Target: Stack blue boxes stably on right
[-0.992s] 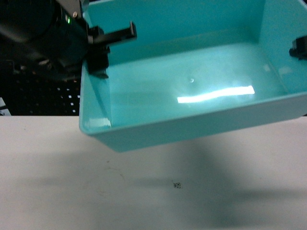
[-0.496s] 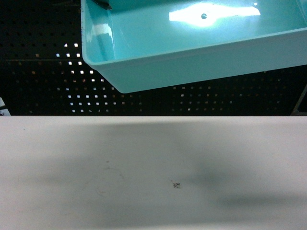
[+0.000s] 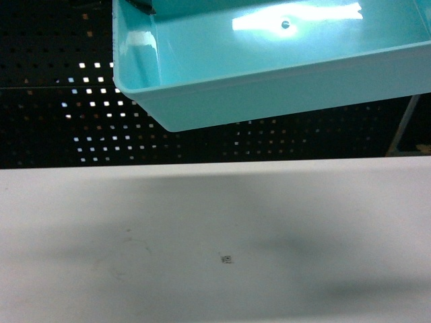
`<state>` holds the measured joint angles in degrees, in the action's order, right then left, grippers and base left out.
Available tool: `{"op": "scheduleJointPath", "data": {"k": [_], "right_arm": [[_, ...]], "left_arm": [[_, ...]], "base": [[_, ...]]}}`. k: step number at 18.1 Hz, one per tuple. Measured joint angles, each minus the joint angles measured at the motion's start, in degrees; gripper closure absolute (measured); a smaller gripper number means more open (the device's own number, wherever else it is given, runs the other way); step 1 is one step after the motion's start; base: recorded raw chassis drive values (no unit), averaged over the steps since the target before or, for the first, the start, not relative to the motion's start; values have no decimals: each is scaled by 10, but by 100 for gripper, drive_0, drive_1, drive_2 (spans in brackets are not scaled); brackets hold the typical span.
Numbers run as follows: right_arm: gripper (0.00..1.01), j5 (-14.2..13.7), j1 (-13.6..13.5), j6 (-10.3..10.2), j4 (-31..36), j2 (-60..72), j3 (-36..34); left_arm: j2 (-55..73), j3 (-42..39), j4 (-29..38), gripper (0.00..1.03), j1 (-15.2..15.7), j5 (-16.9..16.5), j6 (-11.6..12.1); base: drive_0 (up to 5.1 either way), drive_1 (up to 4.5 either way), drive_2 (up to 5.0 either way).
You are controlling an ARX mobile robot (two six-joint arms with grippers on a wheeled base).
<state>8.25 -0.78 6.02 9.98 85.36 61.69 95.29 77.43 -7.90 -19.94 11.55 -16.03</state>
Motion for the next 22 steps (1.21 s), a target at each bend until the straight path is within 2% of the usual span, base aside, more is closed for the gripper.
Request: {"op": "scheduleJointPath", "data": {"k": [22], "right_arm": [[99, -3, 0, 0, 0, 0, -1]], "left_arm": [[0, 0, 0, 97, -3, 0, 0]], "base": [[-169, -169, -169]]}}
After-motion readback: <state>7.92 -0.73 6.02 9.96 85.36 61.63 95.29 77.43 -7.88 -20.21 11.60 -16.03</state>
